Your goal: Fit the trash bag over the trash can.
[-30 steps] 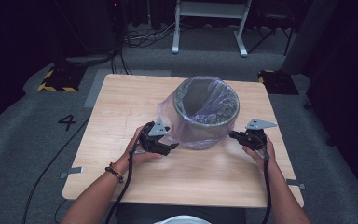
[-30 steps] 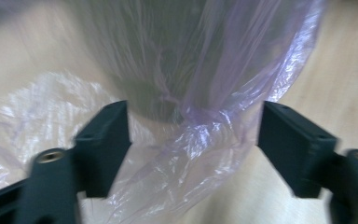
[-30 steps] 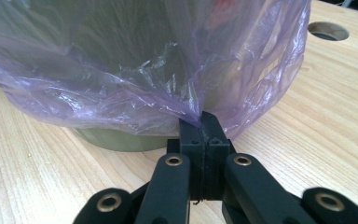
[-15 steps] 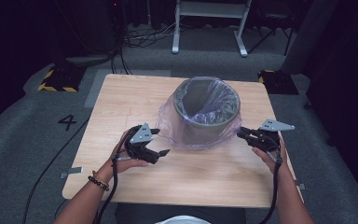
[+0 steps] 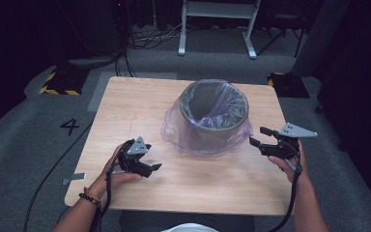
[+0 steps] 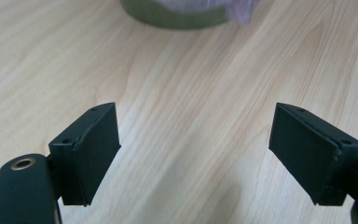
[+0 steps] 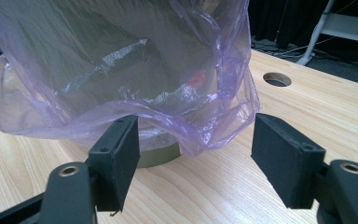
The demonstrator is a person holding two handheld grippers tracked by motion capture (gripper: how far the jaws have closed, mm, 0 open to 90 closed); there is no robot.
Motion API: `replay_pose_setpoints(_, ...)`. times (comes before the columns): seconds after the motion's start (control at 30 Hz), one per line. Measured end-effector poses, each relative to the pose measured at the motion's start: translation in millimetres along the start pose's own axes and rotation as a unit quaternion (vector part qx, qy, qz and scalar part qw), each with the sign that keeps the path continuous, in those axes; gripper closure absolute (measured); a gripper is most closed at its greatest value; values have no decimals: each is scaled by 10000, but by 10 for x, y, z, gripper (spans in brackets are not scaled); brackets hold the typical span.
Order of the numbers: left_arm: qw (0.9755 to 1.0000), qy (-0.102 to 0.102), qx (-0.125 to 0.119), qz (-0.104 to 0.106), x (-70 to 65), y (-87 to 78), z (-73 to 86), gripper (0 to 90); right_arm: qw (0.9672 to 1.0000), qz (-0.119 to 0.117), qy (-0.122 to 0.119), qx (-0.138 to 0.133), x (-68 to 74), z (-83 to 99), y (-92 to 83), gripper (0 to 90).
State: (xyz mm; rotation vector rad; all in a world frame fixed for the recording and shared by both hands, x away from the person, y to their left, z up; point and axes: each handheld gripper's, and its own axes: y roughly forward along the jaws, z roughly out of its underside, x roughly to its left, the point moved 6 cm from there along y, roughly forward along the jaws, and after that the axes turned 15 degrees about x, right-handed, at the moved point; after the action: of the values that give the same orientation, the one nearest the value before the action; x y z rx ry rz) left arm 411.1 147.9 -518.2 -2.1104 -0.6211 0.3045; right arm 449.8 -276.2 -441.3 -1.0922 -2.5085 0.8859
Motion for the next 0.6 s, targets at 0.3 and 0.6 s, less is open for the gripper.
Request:
replay_pose_setpoints(0.3, 9993, -288, 251, -22, -22, 136, 206, 161, 9998, -43, 98, -165, 7, -69, -53, 237)
replay_pose_setpoints(0.6, 9988, -276, 409, -59, -18, 177, 222, 153, 9988, -3, -88, -478, 61, -251, -165, 212)
